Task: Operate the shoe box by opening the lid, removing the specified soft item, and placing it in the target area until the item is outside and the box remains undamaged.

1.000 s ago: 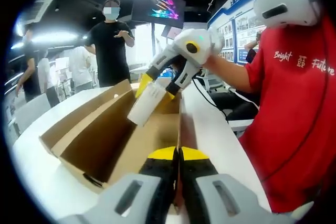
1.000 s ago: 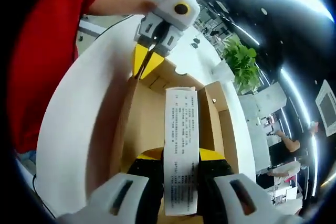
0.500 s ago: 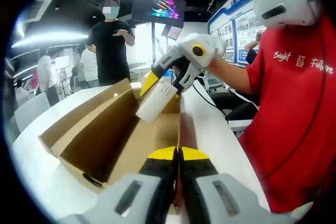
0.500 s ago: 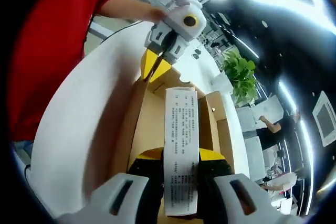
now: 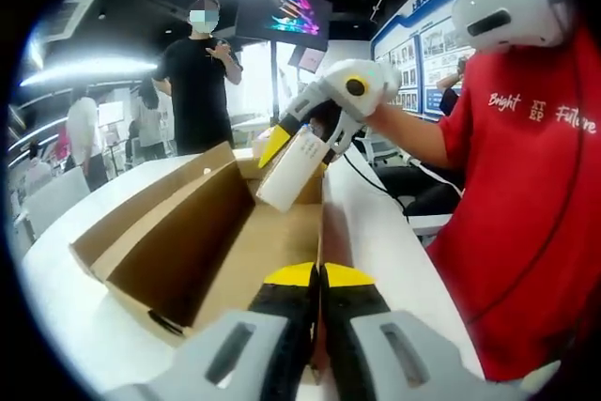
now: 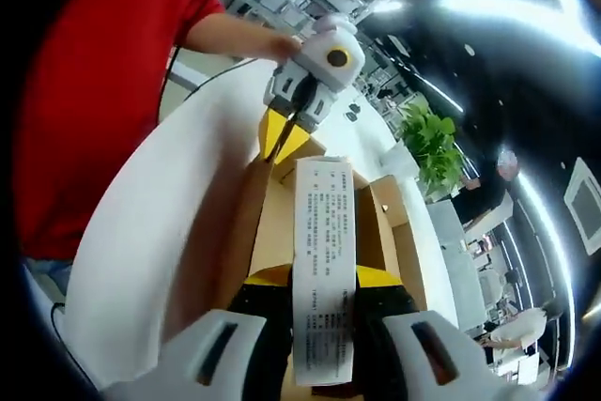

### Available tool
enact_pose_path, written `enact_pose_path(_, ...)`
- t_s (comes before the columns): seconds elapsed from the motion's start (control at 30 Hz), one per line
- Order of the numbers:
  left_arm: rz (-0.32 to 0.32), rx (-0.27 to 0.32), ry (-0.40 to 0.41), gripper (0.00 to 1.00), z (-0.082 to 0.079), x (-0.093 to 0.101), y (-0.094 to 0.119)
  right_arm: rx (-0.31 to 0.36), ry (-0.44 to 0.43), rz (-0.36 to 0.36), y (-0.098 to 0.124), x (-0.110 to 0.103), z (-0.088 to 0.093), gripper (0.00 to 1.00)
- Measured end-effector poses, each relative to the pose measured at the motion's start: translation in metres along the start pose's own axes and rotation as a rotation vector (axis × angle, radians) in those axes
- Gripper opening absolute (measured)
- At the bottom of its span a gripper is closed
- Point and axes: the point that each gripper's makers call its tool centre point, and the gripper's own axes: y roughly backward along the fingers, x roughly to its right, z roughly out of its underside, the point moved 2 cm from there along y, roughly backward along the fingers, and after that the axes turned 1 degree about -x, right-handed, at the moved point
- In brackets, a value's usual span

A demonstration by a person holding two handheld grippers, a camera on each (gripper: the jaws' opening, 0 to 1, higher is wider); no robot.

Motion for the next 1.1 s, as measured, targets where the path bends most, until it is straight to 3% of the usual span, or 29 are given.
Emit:
enact_pose_path(0.17, 0.0, 0.001, 0.0, 0.01, 0.001, -0.001, 0.0, 0.019, -0.004, 0.0, 0.003, 0.0, 0.004, 0.21)
enact_pose_path(0.33, -0.003, 0.002, -0.002, 0.01, 0.001, -0.001, 0.001, 0.096, -0.091, -0.007, 0.012, 0.006, -0.002, 0.21)
enact_pose_path(0.4, -0.002, 0.002, -0.002, 0.01, 0.001, -0.001, 0.001, 0.112, -0.105, -0.004, 0.015, 0.009, -0.002, 0.21)
enact_pose_path(0.5, -0.001, 0.002, -0.002, 0.01, 0.001, -0.001, 0.0, 0.11, -0.195, -0.041, 0.018, 0.008, -0.003, 0.21)
enact_pose_path(0.6, 0.0, 0.002, -0.001, 0.01, 0.0, -0.001, 0.0, 0.11, -0.166, -0.023, 0.019, 0.01, -0.005, 0.21)
enact_pose_path(0.93, 0.0, 0.003, -0.002, 0.01, 0.001, -0.001, 0.001, 0.171, -0.255, -0.032, 0.031, 0.008, -0.004, 0.21)
enact_pose_path(1.1, -0.003, 0.002, -0.002, 0.01, 0.001, -0.001, 0.001, 0.235, -0.394, -0.03, 0.041, 0.014, -0.012, 0.21)
